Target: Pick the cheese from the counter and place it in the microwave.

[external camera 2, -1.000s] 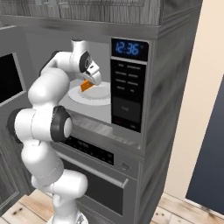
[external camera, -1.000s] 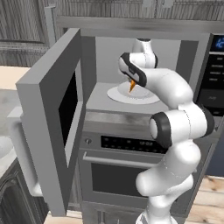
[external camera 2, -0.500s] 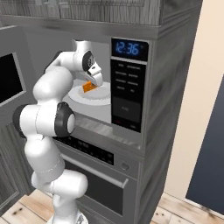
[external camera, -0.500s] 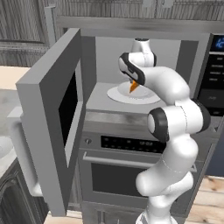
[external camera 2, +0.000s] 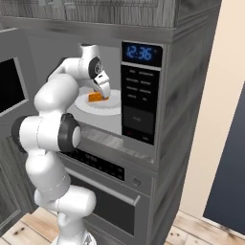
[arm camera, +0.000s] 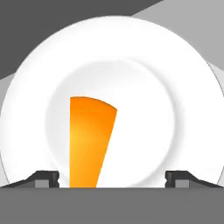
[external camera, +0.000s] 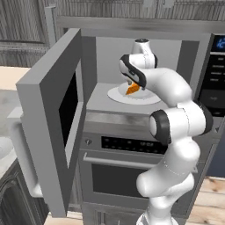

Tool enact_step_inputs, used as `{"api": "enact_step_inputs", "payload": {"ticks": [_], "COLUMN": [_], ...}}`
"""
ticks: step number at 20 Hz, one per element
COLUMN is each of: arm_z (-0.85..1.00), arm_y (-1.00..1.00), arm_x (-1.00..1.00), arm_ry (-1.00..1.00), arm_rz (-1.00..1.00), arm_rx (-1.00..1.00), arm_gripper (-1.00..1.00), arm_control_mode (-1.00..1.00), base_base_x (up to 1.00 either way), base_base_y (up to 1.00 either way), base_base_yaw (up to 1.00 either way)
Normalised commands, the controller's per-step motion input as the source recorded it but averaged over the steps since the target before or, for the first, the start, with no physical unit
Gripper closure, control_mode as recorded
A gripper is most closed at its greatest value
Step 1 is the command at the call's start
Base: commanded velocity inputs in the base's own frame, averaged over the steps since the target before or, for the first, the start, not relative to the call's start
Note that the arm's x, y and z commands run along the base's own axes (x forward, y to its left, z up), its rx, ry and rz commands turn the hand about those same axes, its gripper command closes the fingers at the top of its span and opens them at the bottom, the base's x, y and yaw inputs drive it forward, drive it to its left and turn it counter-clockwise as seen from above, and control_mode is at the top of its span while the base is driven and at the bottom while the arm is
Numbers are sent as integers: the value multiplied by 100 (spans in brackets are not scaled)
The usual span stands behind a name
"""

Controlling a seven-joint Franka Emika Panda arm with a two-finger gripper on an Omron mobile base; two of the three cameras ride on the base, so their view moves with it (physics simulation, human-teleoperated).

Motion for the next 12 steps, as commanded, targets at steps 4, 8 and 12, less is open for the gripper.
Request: {"api": "enact_step_inputs", "payload": {"ticks": [4, 8, 12], "arm_z": [-2, 0, 0], "arm_y": [0, 0, 12], "arm_x": [-54, -36, -68], "arm_ry": [0, 0, -1], "arm_rz": [0, 0, 0], "arm_rx": [0, 0, 0], "arm_gripper": [-100, -100, -100], "arm_control_mode": [-100, -100, -100], "base_base_x": [0, 0, 0], "base_base_y": [0, 0, 0], "base_base_yaw": [0, 0, 0]}}
